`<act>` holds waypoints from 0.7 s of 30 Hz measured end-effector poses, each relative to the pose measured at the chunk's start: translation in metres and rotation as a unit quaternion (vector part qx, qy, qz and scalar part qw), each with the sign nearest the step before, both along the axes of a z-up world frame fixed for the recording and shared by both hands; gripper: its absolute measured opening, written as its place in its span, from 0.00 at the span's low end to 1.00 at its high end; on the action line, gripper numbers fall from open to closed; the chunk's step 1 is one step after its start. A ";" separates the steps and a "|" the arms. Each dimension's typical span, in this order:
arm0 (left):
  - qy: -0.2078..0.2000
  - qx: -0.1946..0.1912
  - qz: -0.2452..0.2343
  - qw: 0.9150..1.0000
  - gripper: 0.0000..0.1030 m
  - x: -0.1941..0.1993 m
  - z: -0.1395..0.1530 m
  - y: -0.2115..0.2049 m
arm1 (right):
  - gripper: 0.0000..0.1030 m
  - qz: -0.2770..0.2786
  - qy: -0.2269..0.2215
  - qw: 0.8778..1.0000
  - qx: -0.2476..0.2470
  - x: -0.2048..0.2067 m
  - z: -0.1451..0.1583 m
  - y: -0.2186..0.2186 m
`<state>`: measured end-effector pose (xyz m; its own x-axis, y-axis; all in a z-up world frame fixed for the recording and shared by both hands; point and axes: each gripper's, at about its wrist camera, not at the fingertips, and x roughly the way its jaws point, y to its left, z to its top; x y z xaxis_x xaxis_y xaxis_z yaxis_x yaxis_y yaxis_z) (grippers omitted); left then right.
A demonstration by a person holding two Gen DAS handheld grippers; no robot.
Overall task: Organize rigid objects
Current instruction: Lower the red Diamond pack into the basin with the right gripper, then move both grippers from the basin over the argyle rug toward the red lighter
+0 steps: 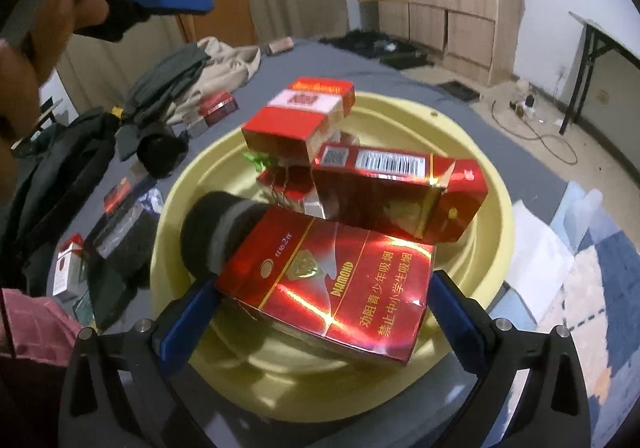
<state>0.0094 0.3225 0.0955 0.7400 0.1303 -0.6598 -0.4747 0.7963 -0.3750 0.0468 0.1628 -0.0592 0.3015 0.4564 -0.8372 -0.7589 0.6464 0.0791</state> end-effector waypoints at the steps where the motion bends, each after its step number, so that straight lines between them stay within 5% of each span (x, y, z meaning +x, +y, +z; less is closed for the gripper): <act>1: -0.002 -0.002 0.000 1.000 1.00 -0.001 0.000 0.000 | 1.00 0.000 0.013 1.000 -0.018 0.003 -0.007 0.003; 8: 0.000 -0.007 0.001 1.000 1.00 -0.003 -0.004 0.002 | 1.00 0.065 -0.040 0.994 -0.075 -0.019 -0.015 0.011; 12: -0.004 -0.003 -0.008 1.000 1.00 0.000 0.000 -0.002 | 1.00 0.059 -0.030 0.996 -0.060 -0.018 -0.010 0.008; 21: -0.019 0.006 -0.041 0.999 1.00 0.004 0.007 -0.022 | 1.00 -0.040 -0.081 0.996 0.009 -0.020 0.039 -0.070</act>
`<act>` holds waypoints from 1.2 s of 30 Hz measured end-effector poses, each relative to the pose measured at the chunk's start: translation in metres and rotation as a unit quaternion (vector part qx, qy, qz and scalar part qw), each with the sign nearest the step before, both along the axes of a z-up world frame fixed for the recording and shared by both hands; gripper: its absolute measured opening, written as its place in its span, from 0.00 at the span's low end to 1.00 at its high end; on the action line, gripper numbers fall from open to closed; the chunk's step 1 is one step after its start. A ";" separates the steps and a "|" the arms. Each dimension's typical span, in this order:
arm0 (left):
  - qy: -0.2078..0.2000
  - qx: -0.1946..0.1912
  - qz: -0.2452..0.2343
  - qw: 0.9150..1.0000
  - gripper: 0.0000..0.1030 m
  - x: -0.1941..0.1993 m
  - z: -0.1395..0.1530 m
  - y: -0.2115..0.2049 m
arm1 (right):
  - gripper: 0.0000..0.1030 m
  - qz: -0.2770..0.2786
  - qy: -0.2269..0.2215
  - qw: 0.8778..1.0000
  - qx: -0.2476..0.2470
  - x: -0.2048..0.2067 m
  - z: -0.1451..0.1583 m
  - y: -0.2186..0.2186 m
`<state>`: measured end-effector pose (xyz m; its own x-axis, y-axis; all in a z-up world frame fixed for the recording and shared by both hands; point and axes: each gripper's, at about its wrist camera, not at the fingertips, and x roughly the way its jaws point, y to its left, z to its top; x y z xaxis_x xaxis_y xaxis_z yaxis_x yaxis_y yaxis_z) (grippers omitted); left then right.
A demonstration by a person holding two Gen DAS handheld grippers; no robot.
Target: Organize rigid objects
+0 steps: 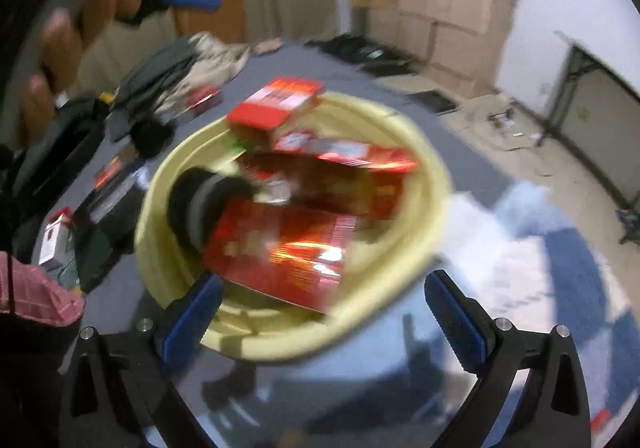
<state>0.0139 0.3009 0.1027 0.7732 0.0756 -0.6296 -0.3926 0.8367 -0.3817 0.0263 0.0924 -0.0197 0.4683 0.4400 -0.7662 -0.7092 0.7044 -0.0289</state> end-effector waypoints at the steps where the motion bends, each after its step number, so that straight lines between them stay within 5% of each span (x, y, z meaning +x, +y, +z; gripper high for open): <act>1: -0.002 0.003 -0.007 1.000 1.00 0.001 0.001 -0.005 | 1.00 -0.017 -0.010 1.000 0.008 0.001 0.008 -0.015; 8: -0.016 0.024 -0.103 0.994 1.00 0.018 -0.003 -0.096 | 1.00 -0.213 -0.073 0.974 0.018 0.004 0.050 -0.174; 15: -0.001 0.094 -0.226 0.970 1.00 0.040 -0.048 -0.219 | 1.00 -0.368 -0.077 0.927 0.014 -0.011 0.035 -0.291; 21: 0.059 0.148 -0.266 0.951 1.00 0.061 -0.120 -0.276 | 1.00 -0.431 -0.048 0.901 0.007 -0.006 -0.005 -0.318; 26: 0.100 0.140 -0.245 0.954 1.00 0.072 -0.162 -0.282 | 1.00 -0.447 -0.024 0.894 0.013 0.008 -0.024 -0.331; 36: 0.072 0.157 -0.244 0.954 1.00 0.064 -0.169 -0.285 | 1.00 -0.448 -0.031 0.893 -0.041 0.028 -0.029 -0.316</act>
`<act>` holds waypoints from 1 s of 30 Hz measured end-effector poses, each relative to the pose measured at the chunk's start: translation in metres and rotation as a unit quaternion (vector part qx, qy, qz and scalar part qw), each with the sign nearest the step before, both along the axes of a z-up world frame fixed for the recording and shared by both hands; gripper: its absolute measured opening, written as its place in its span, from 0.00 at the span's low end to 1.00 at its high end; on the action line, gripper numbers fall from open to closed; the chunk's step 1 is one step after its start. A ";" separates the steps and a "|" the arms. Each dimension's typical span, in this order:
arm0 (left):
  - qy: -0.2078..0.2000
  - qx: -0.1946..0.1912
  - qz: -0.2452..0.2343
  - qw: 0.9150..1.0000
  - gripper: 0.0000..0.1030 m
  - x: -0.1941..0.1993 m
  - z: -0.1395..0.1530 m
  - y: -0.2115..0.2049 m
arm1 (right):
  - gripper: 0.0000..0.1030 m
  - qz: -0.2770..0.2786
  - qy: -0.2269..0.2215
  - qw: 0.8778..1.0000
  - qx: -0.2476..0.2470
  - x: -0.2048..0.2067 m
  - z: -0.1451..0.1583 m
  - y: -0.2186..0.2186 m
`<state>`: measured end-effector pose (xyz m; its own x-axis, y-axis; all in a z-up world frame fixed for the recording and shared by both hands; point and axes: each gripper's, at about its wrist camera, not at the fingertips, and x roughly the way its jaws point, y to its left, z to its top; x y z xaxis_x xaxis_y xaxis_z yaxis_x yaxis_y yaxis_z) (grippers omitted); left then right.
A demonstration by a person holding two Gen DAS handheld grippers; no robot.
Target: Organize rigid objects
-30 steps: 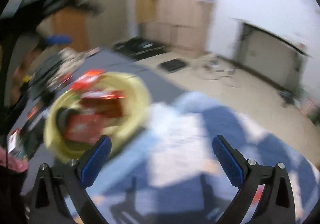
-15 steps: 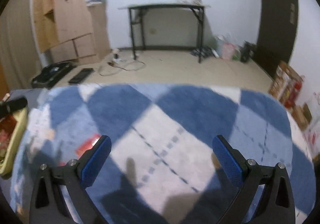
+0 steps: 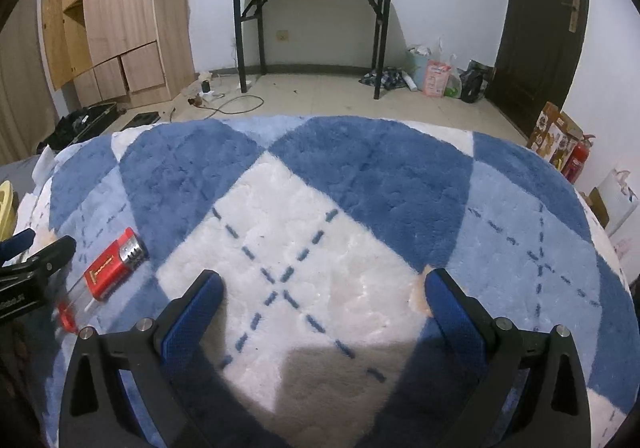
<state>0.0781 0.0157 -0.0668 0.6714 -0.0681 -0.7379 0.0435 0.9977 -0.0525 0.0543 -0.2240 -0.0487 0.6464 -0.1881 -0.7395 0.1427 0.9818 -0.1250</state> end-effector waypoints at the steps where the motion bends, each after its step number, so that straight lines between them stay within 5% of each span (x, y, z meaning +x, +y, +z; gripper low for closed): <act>1: 0.004 -0.003 0.000 1.000 1.00 0.001 -0.002 0.001 | 1.00 0.001 0.000 1.000 -0.003 0.000 -0.001 0.001; 30: 0.003 -0.004 0.001 1.000 1.00 -0.001 -0.001 0.004 | 1.00 0.005 0.001 1.000 -0.007 -0.005 0.001 -0.003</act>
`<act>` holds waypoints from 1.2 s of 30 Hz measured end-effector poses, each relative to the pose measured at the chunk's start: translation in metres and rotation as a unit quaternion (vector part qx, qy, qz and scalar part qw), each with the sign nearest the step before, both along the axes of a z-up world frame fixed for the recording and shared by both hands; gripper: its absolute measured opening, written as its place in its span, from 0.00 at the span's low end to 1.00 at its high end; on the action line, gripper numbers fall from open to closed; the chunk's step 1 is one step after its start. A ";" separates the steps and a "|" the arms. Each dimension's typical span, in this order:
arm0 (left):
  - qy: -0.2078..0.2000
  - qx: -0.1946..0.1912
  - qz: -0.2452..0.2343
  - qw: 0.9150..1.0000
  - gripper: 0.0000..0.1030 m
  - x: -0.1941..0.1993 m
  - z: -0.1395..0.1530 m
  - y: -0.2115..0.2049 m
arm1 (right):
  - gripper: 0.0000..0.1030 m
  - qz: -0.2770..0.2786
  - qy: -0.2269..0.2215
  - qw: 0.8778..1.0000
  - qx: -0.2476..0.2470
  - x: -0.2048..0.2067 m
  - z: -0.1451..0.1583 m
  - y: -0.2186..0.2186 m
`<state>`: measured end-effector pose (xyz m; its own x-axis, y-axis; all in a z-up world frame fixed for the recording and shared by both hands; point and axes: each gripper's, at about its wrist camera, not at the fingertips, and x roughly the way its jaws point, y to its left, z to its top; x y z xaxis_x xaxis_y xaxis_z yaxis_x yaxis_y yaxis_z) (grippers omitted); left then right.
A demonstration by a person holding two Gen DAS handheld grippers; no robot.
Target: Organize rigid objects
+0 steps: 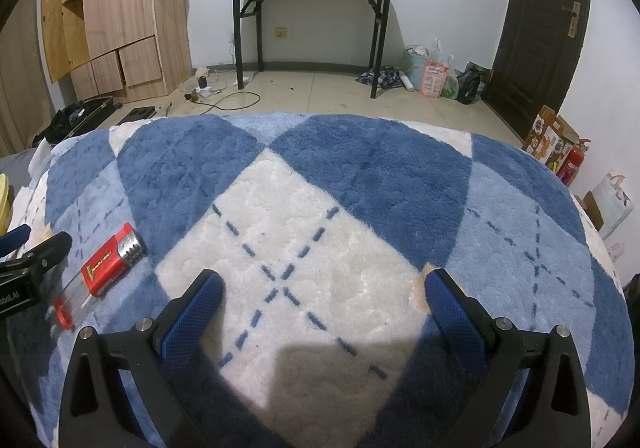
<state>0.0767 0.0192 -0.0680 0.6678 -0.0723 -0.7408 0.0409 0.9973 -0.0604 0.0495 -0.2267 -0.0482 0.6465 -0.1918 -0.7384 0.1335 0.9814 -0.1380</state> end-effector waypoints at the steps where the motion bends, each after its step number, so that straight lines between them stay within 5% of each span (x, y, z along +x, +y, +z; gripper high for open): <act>1: 0.000 0.000 0.000 1.000 1.00 0.001 -0.001 0.000 | 1.00 0.000 0.000 1.000 0.001 0.000 0.000 0.000; 36: 0.001 0.000 0.000 1.000 1.00 0.000 0.001 0.000 | 1.00 0.001 0.006 1.000 -0.001 0.004 0.000 -0.004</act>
